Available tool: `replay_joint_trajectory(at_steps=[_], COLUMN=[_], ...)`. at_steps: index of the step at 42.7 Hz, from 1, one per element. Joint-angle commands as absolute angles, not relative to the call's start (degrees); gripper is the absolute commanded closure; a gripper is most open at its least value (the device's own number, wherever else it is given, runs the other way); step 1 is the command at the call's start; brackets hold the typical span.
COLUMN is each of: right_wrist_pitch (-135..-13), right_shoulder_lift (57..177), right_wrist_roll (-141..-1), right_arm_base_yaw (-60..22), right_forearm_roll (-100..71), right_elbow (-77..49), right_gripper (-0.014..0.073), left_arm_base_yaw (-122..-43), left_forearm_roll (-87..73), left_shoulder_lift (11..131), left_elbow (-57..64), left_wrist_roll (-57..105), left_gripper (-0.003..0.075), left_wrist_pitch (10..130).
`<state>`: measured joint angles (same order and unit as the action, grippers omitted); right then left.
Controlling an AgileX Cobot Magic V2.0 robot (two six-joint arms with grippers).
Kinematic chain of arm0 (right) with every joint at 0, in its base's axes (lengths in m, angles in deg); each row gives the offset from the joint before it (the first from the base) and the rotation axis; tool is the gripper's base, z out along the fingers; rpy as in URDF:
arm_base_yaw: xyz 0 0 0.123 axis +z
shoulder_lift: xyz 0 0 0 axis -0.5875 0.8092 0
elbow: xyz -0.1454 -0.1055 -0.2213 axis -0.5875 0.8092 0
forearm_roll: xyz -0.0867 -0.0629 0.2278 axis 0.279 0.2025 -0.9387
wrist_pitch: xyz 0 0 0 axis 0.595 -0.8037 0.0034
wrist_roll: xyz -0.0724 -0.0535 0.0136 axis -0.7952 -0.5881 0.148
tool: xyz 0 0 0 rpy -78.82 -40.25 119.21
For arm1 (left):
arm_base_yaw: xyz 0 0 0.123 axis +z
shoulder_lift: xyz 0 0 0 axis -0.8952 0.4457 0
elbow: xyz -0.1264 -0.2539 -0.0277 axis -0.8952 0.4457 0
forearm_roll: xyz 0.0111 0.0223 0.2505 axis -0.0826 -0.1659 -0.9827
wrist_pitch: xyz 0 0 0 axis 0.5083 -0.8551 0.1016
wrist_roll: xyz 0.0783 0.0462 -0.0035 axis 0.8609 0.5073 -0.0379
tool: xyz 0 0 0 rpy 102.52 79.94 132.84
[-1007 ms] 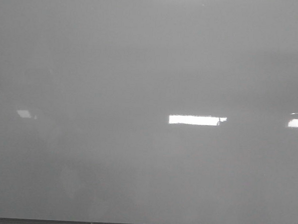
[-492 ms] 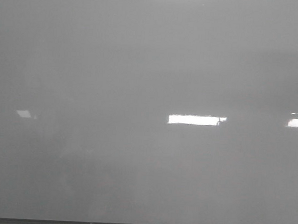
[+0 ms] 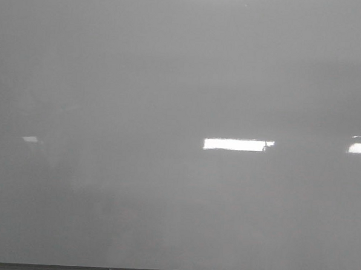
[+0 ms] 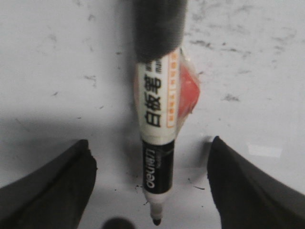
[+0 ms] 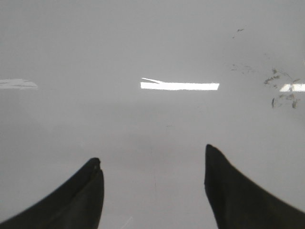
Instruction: Write number 9 on whiteboard
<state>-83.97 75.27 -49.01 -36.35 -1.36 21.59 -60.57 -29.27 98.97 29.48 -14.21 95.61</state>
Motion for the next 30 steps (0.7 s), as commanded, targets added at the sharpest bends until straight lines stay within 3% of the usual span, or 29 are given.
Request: replay_joint_trajectory(at_steps=[1, 8, 18, 21, 30], right_wrist_pitch=[-79.8, -79.8, -79.8, -79.8, -79.8], right_shoulder_lift=[76.23, 76.23, 76.23, 76.23, 76.23], right_wrist_roll=[-49.01, -49.01, -49.01, -49.01, -49.01], right_arm_base_yaw=[-36.56, -36.56, -36.56, -36.56, -36.56], right_forearm_roll=[-1.41, -1.41, -1.41, -1.41, -1.41], right_elbow=[19.38, 19.38, 19.38, 19.38, 19.38], right_gripper=[0.0109, 0.0109, 0.0109, 0.0109, 0.0109], left_arm_base_yaw=[-60.6, -60.6, -60.6, -60.6, -61.32], left_forearm_roll=[-28.72, -28.72, -28.72, -28.72, -28.83], left_shoulder_lift=[97.78, 97.78, 97.78, 97.78, 92.52], left_elbow=[27.75, 27.75, 27.75, 27.75, 27.13], left_wrist_roll=[-14.61, -14.61, -14.61, -14.61, -14.61], left_gripper=[0.0312, 0.0443, 0.0699, 0.0739, 0.0739], left_wrist_pitch=[100.4, 100.4, 100.5, 100.5, 91.97])
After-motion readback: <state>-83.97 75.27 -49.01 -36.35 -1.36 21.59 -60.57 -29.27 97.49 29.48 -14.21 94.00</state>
